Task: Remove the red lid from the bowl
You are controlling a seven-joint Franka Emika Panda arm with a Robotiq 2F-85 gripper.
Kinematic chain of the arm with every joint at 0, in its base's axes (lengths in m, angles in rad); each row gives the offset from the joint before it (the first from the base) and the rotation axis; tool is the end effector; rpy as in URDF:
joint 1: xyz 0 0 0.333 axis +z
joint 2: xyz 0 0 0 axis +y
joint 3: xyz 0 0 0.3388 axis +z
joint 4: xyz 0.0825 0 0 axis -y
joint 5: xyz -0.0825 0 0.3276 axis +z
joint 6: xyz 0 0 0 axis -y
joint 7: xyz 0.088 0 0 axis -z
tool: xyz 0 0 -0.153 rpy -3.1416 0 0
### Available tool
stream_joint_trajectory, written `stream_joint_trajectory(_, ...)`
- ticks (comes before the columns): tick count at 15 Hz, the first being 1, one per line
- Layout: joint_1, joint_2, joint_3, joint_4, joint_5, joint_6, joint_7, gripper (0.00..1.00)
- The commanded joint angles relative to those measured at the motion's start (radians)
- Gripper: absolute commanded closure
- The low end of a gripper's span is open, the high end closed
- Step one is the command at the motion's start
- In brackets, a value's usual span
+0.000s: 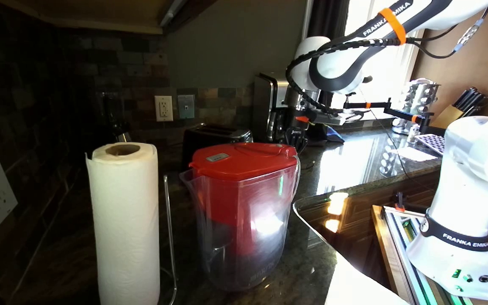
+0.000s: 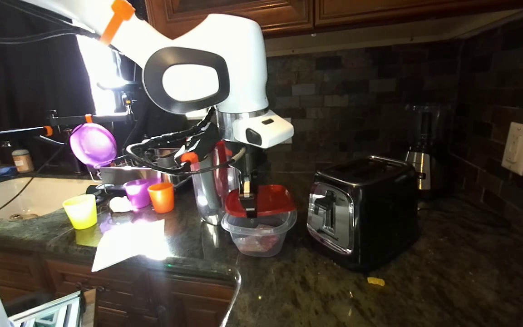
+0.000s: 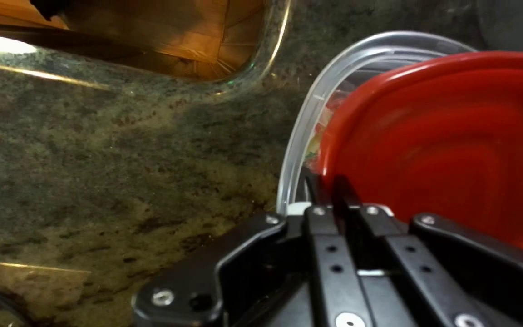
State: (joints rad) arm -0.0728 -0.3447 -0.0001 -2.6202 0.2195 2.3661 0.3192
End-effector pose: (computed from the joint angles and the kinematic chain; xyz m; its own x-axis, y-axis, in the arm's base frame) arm 0.3681 -0.0172 0.3868 0.8554 -0.5176 0.0214 -0.5057 -0.8433 -0.1818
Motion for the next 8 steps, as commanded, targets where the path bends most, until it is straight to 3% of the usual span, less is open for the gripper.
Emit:
stream_joint_trajectory(1, 0.005, -0.016, 0.016, -0.033, 0.009, 0.003, 0.059, 0.98)
stream_joint_trajectory(8, 0.003, -0.040, 0.022, -0.070, 0.025, 0.024, 0.119, 0.98)
